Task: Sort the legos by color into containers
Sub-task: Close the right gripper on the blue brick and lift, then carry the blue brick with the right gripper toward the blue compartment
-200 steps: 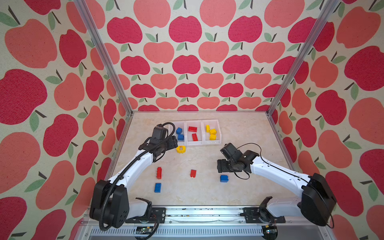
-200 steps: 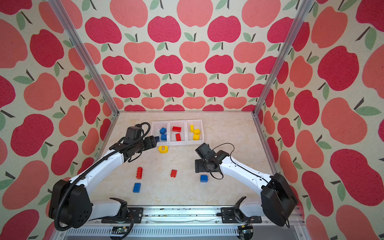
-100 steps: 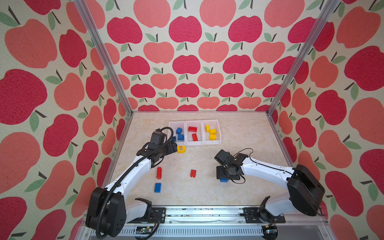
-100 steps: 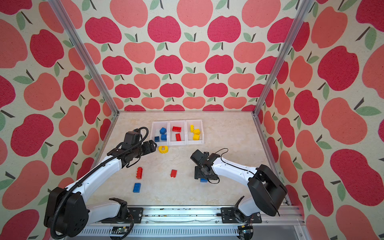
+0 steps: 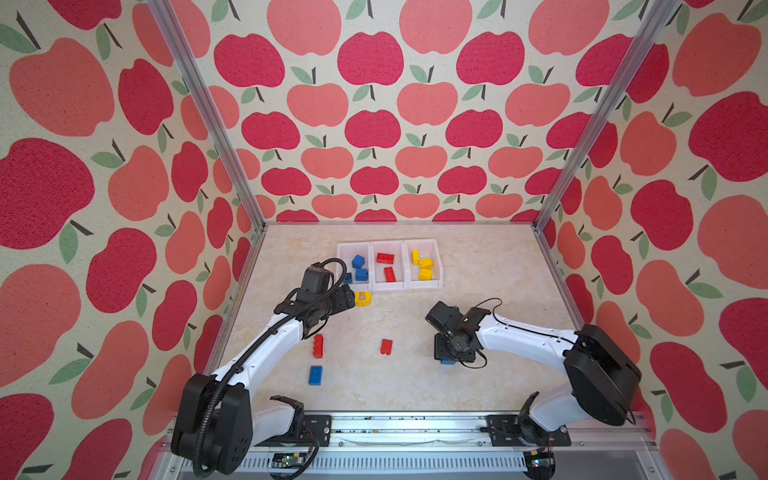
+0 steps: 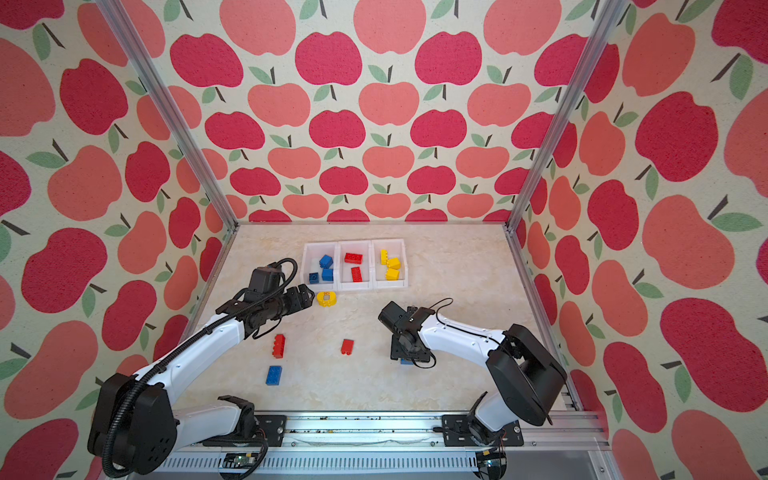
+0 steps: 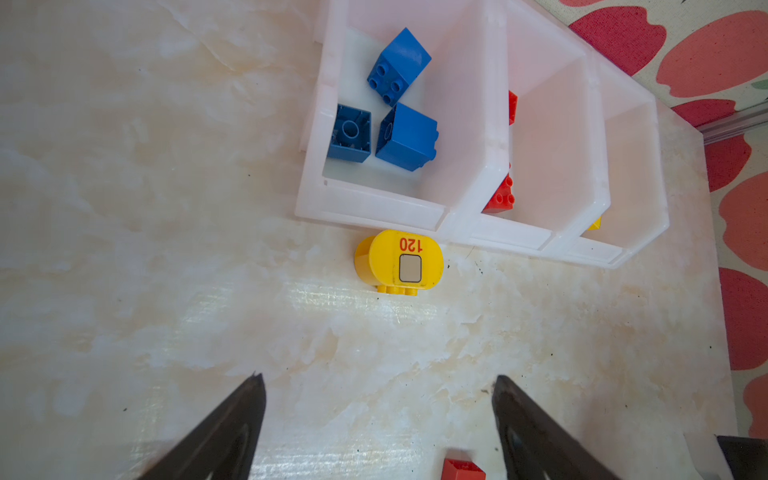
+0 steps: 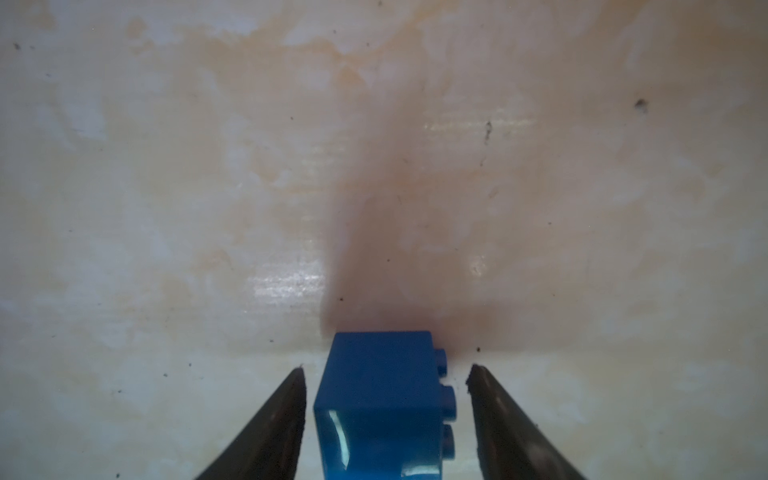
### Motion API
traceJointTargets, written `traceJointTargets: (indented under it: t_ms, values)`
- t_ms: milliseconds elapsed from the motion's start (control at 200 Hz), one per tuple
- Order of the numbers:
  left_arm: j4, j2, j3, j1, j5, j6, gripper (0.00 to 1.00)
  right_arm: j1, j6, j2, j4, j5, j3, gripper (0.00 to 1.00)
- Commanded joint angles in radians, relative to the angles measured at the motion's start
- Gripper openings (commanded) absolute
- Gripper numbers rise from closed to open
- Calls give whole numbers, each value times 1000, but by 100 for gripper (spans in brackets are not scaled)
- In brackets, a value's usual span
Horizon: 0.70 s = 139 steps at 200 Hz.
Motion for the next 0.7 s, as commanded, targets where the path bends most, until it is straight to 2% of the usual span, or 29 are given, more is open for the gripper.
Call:
traceJointTargets:
  t_ms: [0,395,690]
  values:
    - [11,-24,-9,8,11,-6,88,10,17,12,4,-3,-10,60]
    - [10,-28,-15,14,13,-7,89,10,16,23,5,-6,-8,40]
    - [-4,-62,-37,27,20,-9,90,17,-55,-1,-24,14,76,38]
